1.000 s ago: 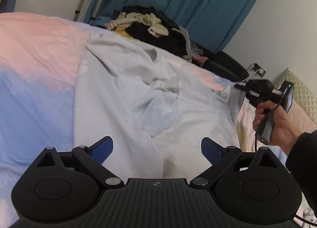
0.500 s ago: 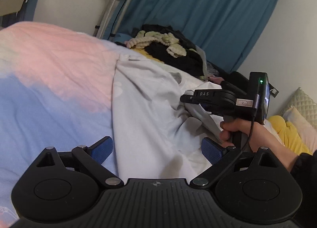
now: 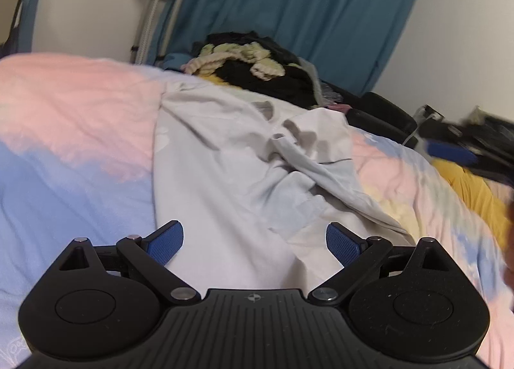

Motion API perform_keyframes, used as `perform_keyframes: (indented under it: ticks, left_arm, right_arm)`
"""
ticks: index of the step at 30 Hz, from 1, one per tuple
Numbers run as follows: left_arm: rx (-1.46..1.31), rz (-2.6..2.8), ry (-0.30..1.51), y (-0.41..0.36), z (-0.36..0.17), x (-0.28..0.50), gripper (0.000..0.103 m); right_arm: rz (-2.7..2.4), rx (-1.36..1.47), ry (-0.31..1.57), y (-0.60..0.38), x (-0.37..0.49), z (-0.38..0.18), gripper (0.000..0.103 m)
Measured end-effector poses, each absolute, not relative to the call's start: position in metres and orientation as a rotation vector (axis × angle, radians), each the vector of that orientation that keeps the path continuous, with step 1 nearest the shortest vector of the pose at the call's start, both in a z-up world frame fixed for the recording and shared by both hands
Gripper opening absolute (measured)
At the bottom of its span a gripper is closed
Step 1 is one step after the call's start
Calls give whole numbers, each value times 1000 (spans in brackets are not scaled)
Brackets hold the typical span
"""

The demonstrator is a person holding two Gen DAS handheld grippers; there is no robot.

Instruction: Fold clothes

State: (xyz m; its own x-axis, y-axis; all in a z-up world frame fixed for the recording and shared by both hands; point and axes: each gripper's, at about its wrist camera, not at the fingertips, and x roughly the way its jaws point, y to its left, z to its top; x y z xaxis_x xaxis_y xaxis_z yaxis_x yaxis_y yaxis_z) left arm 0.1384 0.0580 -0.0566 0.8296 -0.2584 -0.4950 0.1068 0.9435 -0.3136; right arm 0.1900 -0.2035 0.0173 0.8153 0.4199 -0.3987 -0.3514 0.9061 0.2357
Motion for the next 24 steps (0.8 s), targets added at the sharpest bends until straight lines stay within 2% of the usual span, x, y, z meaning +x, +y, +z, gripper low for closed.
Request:
perform_keyframes:
  ticks: [5, 10, 13, 15, 18, 24]
  left_arm:
    - [-250, -237, 539, 48, -51, 126, 97]
    - [-212, -269, 522, 39, -45, 123, 97]
    - [-178, -299, 515, 28, -34, 137, 97]
    - [-134, -319, 492, 15, -22, 159, 97]
    - [-59, -328, 491, -7, -12, 208, 97]
    - [25, -291, 527, -43, -21, 320, 94]
  right_arm:
    - [327, 152, 413, -219, 119, 5, 57]
    - [282, 264, 395, -236, 94, -20, 57]
    - [237, 239, 395, -243, 94, -30, 64]
    - [221, 261, 407, -252, 99, -34, 67]
    - [202, 309, 406, -267, 106, -39, 80]
    - [210, 363, 424, -288, 124, -52, 83]
